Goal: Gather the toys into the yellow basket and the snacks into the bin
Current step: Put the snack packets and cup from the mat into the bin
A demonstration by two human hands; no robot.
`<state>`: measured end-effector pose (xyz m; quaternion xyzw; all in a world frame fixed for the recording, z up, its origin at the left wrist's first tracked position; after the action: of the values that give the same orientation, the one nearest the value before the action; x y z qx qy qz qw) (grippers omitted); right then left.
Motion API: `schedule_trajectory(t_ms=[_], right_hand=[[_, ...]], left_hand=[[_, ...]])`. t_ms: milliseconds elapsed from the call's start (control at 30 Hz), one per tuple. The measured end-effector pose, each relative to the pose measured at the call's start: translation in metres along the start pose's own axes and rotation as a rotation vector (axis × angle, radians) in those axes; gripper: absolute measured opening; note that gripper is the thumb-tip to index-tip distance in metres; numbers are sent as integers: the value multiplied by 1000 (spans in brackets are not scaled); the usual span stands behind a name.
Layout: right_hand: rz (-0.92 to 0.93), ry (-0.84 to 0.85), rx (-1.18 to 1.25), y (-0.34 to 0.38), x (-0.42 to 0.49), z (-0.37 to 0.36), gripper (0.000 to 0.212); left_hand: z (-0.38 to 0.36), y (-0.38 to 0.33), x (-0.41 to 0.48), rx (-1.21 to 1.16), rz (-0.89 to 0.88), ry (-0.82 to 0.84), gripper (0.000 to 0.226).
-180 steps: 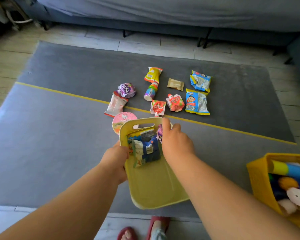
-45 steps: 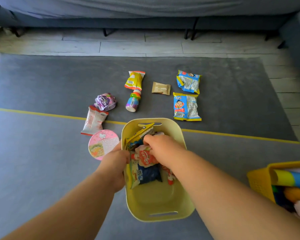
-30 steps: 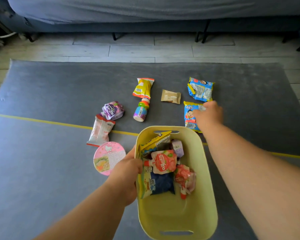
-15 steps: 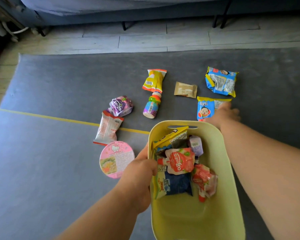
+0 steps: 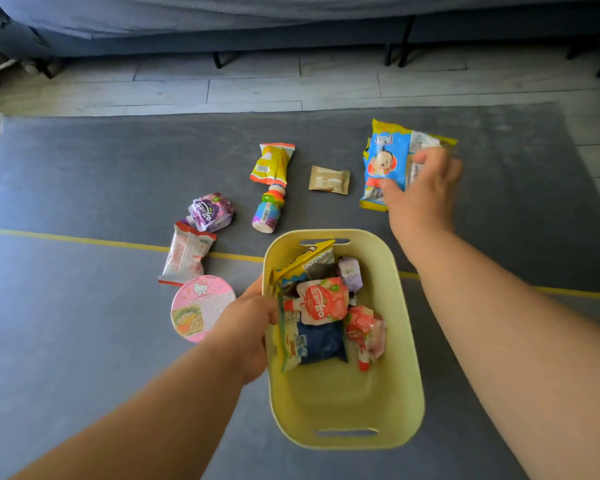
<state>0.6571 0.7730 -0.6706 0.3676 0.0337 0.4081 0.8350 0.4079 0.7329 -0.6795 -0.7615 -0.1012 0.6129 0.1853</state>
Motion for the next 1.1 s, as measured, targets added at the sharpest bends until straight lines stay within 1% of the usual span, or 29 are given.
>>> schedule_trajectory(t_ms=[67,133,167,267,333,367,433,500,567,633,667,700,733,767,800,833,867,933,967,1000,1033,1067,1100], right_hand=[[188,-44,73,20,-23,22,48],[385,5,73,31,-57,36,49],[473,68,56,32,-76,39,51],[677,337,-16,27,-128,45,60],[786,473,-67,24,-154,49,64],[823,534,-95,23,-162,50,64],[850,675,-134,23,-173,52,62],[891,786,-170,24,-183,52,50],[974,849,-250,24,-197,48,42],[1017,891,-332,28,-207,41,40],[1022,968,-373,30,-212,36,39],[993,1073,-420,32,-214,33,38],[910,1183,-447,34,-215,31,40],[838,1232,-458,37,-213,31,44],[826,1221,-445,42,-211,29,49],[845,1176,-402,49,-207,28,49],[876,1068,-297,58,-203,26,43],[861,734,-61,80,-191,24,29],[825,567,26,93,-182,22,24],[778,453,76,106,-173,15,20],[718,410,82,120,-164,8,15],[640,436,53,132,-154,-3,12],[553,544,-14,140,-147,-19,17]], left_hand=[[-2,-1,-1,4,2,-10,62],[-4,-1,-3,13,-5,-3,61],[-5,-2,-5,19,-7,6,61],[-3,-1,-15,30,-6,27,60],[0,3,-22,26,-14,40,62],[2,4,-26,8,-13,36,59],[8,9,-35,-26,12,14,53],[17,16,-39,-37,21,8,54],[24,21,-42,-46,15,14,59],[30,25,-45,-58,19,20,59],[32,26,-46,-73,20,14,57],[35,27,-47,-96,19,14,55],[36,28,-49,-118,18,25,53],[39,30,-51,-136,19,24,51],[43,32,-50,-153,22,17,50],[49,35,-49,-162,19,12,49],[54,39,-49,-167,14,9,50],[63,45,-50,-163,11,20,59],[68,47,-52,-165,9,34,64],[74,51,-55,-168,7,47,66],[78,55,-59,-168,10,62,66],[83,58,-64,-173,14,84,65],[88,61,-68,-181,13,104,63]])
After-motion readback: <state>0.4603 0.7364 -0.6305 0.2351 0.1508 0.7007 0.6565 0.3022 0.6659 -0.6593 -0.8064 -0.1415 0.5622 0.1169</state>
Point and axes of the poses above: each hand's wrist, its own x-axis towards the middle knuckle, its own z-axis out of the back of the hand, y = z × x, the point moved 2 cm from there along x, towards the middle knuckle, and after that the axes turned 6 degrees about z, right-handed, at the moved point
